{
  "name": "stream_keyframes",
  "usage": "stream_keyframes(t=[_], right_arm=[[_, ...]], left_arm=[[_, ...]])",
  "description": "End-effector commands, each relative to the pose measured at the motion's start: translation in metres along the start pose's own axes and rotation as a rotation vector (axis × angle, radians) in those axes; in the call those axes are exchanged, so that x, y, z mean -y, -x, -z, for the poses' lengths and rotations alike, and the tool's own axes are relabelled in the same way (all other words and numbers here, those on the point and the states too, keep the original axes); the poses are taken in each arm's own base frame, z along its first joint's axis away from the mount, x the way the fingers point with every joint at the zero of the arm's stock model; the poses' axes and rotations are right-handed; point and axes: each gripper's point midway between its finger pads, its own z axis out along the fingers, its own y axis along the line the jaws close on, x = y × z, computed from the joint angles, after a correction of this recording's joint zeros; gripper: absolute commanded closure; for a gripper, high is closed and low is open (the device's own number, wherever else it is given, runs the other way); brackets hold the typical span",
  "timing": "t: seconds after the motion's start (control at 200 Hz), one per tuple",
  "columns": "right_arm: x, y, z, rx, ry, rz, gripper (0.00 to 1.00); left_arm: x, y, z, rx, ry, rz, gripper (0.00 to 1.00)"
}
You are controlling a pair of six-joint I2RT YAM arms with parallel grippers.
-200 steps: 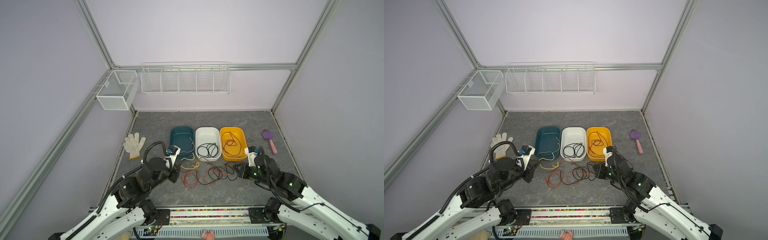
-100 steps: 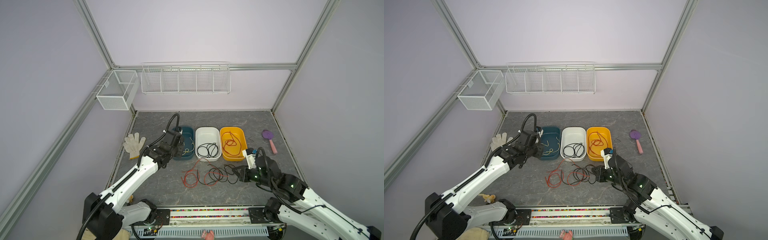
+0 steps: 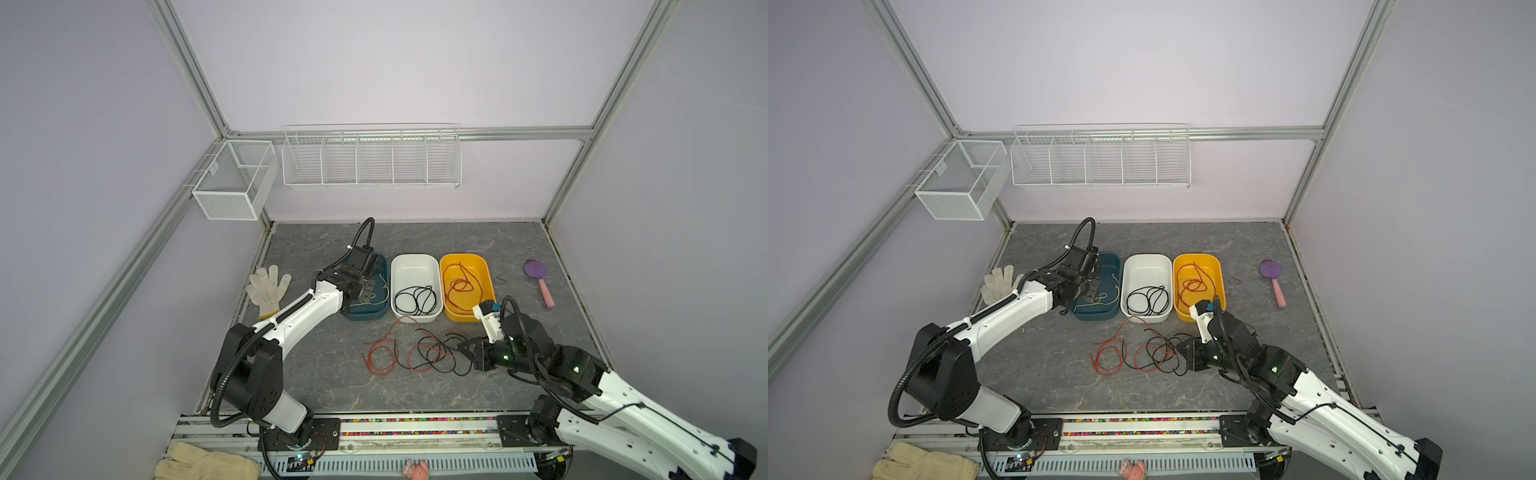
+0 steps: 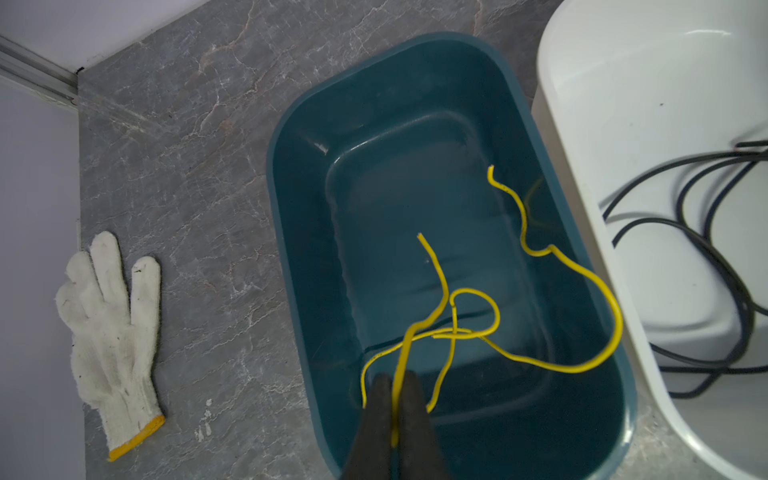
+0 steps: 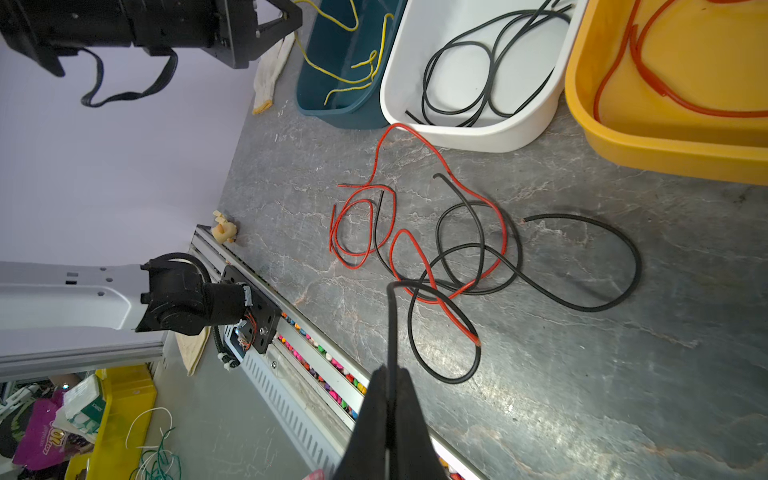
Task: Untangle the cables
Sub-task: 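Pull the black wire with the right gripper while the left carries yellow wire, then lower the yellow wire into the dark green tub and open the left gripper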
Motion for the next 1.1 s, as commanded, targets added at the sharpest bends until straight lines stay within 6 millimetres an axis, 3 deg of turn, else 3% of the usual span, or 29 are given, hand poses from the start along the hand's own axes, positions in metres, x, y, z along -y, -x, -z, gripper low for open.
stream_keyframes(t=[0.0, 0.23, 0.45, 0.66, 0.73, 0.76, 0.815, 0.97, 1.094], right_arm=[[0.000, -0.004, -0.005, -0.013, -0.002, 0.037, 0.93], [0.001, -0.007, -0.008, -0.018, -0.020, 0.060, 0.93], [-0.002, -0.007, -0.010, -0.023, -0.018, 0.069, 0.94], [-0.003, -0.007, -0.010, -0.021, -0.021, 0.076, 0.93], [-0.003, -0.007, -0.009, -0.021, -0.022, 0.078, 0.93], [-0.004, -0.006, -0.009, -0.020, -0.021, 0.078, 0.93], [-0.003, -0.006, -0.008, -0.019, -0.028, 0.078, 0.93], [-0.004, -0.003, -0.006, -0.012, -0.036, 0.078, 0.93], [-0.007, 0.000, -0.004, -0.009, -0.036, 0.077, 0.94]], left_arm=[[-0.005, 0.014, -0.005, 0.016, 0.028, -0.005, 1.00], [-0.003, 0.015, -0.014, -0.014, 0.032, -0.014, 1.00], [-0.006, 0.021, -0.011, -0.003, 0.037, -0.012, 0.61], [-0.010, 0.028, -0.004, 0.006, 0.050, -0.021, 0.42], [-0.012, 0.032, 0.001, 0.018, 0.052, -0.019, 0.32], [-0.013, 0.035, 0.003, 0.025, 0.054, -0.017, 0.26], [-0.014, 0.039, 0.010, 0.041, 0.050, -0.009, 0.00], [-0.022, 0.051, 0.038, 0.117, 0.039, 0.053, 0.01], [-0.023, 0.050, 0.062, 0.200, -0.010, 0.128, 0.01]])
